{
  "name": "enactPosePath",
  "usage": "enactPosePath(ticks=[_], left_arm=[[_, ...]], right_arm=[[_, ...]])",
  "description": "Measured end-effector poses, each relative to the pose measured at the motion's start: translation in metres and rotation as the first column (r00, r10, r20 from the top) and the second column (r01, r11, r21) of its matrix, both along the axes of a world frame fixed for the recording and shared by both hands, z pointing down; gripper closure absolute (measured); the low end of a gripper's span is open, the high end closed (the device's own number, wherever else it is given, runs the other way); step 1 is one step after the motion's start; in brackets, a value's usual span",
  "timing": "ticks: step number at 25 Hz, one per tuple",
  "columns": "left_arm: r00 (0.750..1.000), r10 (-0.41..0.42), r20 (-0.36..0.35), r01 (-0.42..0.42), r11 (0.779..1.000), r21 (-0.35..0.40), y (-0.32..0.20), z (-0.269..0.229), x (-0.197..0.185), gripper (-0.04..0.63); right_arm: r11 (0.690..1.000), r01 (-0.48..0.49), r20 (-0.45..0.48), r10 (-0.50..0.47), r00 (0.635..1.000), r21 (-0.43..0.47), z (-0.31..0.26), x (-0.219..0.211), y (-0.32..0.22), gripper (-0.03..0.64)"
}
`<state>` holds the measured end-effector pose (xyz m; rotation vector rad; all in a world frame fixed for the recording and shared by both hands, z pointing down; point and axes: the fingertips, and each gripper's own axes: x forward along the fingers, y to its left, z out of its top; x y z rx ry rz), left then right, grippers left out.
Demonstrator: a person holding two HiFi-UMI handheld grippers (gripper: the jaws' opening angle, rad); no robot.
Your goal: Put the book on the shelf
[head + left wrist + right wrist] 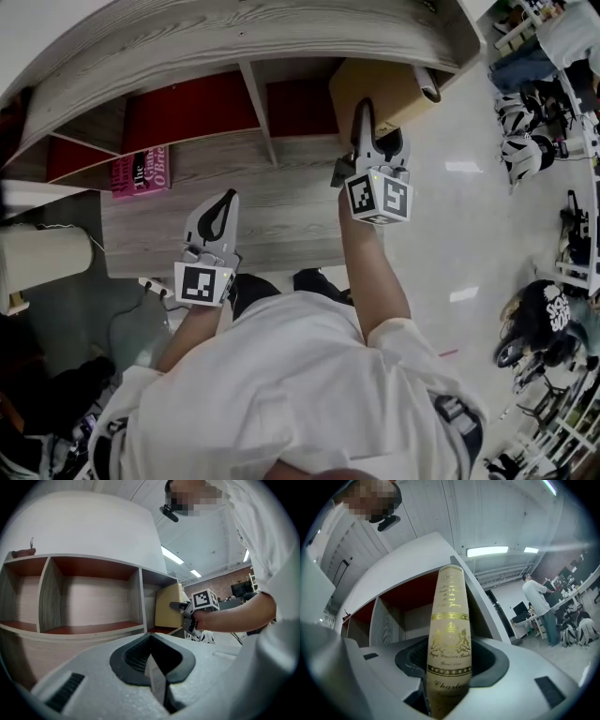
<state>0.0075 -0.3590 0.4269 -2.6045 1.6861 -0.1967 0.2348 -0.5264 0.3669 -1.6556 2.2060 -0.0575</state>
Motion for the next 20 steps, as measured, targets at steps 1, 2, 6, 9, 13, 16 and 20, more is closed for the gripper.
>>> enactPosePath(ticks=[1, 2, 6, 9, 13, 16, 20], left_arm=[[1.000, 0.005, 0.000, -0.005, 1.000, -0.005, 0.001, 0.000, 0.002, 0.583], [1.000, 0.010, -0.002, -0.010, 1.000, -0.012, 0.002, 0.000, 0.004, 0.583], [1.000, 0.019, -0.005, -0.020, 0.999, -0.025, 0.008, 0.003, 0.006, 0.583], [1.000, 0.008, -0.016, -0.008, 0.999, -0.039, 0.013, 0.009, 0.000, 0.583], [1.000, -0.008, -0.017, 0.007, 0.998, -0.055, 0.021, 0.015, -0.008, 0.583], [1.000, -0.017, -0.024, 0.016, 0.998, -0.060, 0.024, 0.018, -0.012, 0.583], [0.999, -0.018, -0.032, 0.016, 0.998, -0.054, 0.029, 0.017, -0.015, 0.583]], right_arm=[[1.000, -0.006, 0.001, 0.006, 1.000, -0.003, 0.001, 0.000, -0.001, 0.407], [1.000, -0.012, 0.001, 0.012, 1.000, -0.008, 0.003, 0.001, -0.002, 0.407], [1.000, -0.027, -0.017, 0.027, 1.000, -0.005, 0.005, -0.002, -0.004, 0.407], [0.999, -0.031, -0.041, 0.031, 0.999, 0.005, 0.005, -0.007, -0.006, 0.406], [1.000, -0.028, -0.069, 0.027, 0.997, -0.008, 0.006, -0.011, -0.007, 0.407], [0.998, -0.022, -0.099, 0.017, 0.995, -0.050, 0.011, -0.014, -0.012, 0.407], [0.996, -0.004, -0.091, -0.004, 0.996, -0.086, 0.020, -0.013, -0.015, 0.405]])
